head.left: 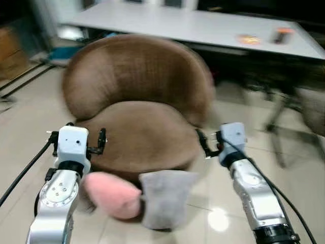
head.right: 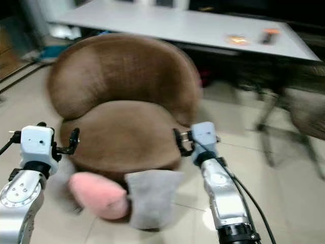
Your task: Move the pillow to the sofa from floor
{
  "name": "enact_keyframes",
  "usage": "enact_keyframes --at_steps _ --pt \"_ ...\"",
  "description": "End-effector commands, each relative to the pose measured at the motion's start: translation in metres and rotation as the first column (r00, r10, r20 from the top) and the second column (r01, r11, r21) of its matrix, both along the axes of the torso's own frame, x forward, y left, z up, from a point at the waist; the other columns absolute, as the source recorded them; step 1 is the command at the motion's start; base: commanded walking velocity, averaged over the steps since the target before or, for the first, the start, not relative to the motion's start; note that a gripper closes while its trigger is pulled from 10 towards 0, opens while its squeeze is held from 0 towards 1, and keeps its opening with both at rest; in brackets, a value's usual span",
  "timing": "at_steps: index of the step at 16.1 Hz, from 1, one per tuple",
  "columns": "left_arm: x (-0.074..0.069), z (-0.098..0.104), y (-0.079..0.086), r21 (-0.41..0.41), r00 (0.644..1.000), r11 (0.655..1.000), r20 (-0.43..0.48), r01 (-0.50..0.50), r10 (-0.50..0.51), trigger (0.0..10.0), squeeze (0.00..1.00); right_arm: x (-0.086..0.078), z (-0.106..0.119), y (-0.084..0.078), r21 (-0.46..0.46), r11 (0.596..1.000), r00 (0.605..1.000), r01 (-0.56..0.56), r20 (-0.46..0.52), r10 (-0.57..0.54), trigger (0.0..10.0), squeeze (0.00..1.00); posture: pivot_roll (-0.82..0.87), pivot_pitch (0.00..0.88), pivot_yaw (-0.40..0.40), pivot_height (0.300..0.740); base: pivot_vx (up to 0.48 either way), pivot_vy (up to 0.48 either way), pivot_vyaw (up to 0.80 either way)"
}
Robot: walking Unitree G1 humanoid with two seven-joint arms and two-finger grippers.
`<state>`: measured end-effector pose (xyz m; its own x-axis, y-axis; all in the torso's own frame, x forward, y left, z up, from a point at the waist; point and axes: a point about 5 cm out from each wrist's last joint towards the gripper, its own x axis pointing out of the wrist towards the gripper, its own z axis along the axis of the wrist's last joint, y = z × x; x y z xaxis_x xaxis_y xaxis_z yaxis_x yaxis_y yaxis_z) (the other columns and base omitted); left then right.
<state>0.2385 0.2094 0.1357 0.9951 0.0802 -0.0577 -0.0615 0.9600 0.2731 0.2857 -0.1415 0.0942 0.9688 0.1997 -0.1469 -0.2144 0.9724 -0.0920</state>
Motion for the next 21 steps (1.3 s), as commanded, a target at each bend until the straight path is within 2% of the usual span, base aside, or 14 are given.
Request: enact_keyframes --at_steps 1,9,13,15,21 --pt "0.0001 0.0001 0.0002 0.002 1.000 1.000 -0.002 0.000 0.000 10.0 0.00 0.0006 0.0016 0.0036 0.000 1.000 1.000 -0.010 0.010 0.010 10.0 0.00 0.02 0.000 -0.020 0.740 0.259 0.000 0.00" --pt "0.0017 -0.0010 -0.0014 -0.004 1.000 1.000 -0.001 0.015 -0.015 10.0 0.00 0.0012 -0.0001 0.0015 0.004 1.000 1.000 0.020 0.015 -0.020 10.0 0.00 0.01 0.000 -0.011 0.740 0.266 0.000 0.00" --pt "0.0018 -0.0020 -0.0024 -0.002 1.000 1.000 0.001 0.015 -0.015 10.0 0.00 0.0002 -0.0007 0.0033 0.059 0.998 1.000 -0.009 -0.004 0.010 10.0 0.00 0.01 0.000 -0.014 0.740 0.275 0.000 0.00" --pt "0.0006 -0.0038 -0.0014 0.004 1.000 1.000 -0.002 -0.012 0.012 10.0 0.00 -0.0011 -0.0019 0.0052 0.089 0.996 0.999 -0.032 -0.016 0.033 10.0 0.00 0.01 0.000 -0.021 0.720 0.000 0.000 0.00" --pt "-0.0008 -0.0065 -0.0005 0.006 1.000 1.000 0.004 -0.023 0.023 10.0 0.00 -0.0018 -0.0029 0.0020 0.094 0.995 1.000 -0.017 -0.014 0.019 10.0 0.00 0.01 0.000 -0.021 0.665 0.000 0.000 0.00"
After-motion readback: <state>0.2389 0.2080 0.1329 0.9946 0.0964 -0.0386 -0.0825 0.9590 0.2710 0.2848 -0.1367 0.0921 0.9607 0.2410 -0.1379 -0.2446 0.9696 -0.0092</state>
